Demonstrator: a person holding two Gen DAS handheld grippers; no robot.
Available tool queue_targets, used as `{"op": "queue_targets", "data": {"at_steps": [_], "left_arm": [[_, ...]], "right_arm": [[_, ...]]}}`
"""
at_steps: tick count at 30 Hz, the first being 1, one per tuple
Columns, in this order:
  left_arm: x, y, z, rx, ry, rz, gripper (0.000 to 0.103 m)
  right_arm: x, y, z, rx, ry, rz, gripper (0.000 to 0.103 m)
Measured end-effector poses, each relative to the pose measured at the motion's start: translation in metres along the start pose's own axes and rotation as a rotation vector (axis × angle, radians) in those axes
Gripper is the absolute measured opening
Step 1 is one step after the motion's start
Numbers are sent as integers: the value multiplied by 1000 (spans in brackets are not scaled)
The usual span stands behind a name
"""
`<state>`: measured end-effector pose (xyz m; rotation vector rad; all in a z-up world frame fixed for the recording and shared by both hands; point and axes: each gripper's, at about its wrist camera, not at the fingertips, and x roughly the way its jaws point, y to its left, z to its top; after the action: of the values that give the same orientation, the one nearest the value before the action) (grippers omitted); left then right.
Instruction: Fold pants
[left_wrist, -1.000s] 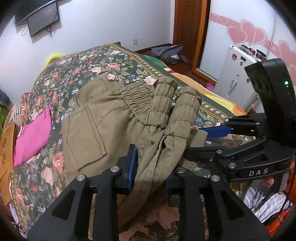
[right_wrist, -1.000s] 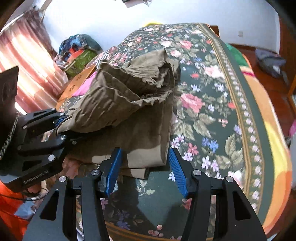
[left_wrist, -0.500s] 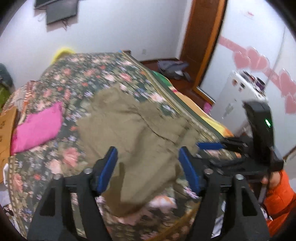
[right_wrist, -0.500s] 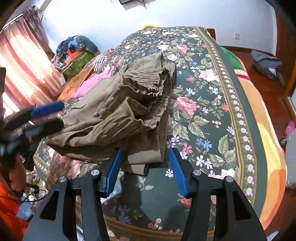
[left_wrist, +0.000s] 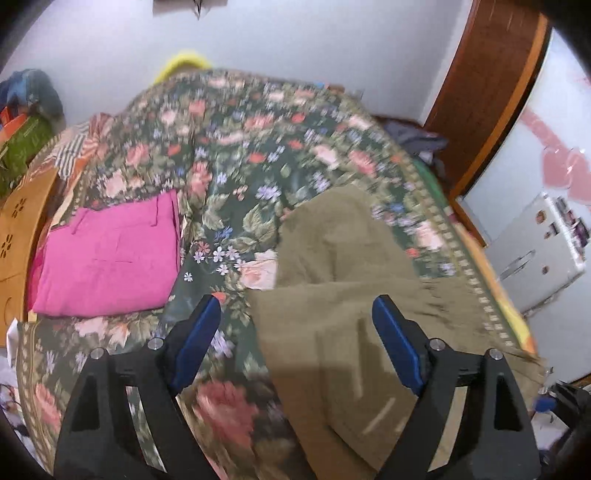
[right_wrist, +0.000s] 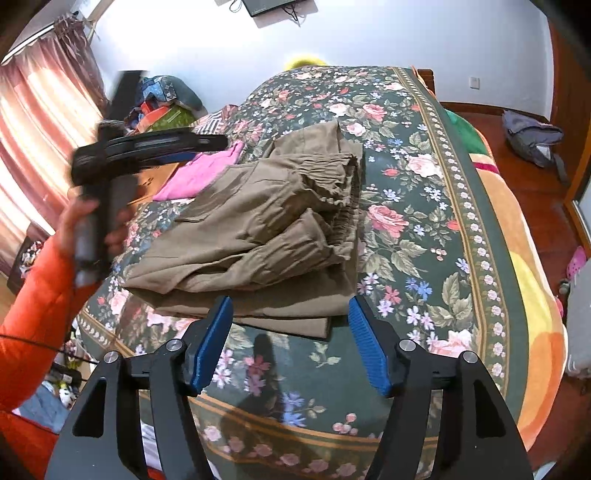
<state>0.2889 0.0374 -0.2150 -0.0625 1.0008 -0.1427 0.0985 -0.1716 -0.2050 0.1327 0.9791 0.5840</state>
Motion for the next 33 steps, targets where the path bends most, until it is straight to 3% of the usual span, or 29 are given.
{"op": "queue_targets", "data": {"at_steps": [4,8,19,25,33], "left_arm": [[50,11,4,47,98,98,85],[64,28,0,9,117,54,85],[31,60,-48,-34,98,8,86],[5,68,-86,-52,95,37,86],[-18,82,-137,-273,95,4,86]], "right_arm": [[12,3,0,24,22,31,62],[28,2,-1,17,59,13,62],[52,-29,24,-2,96,-55,66],[72,-39,47,-63,110,-82,67],[102,-54,76,-86,150,-39,67]]}}
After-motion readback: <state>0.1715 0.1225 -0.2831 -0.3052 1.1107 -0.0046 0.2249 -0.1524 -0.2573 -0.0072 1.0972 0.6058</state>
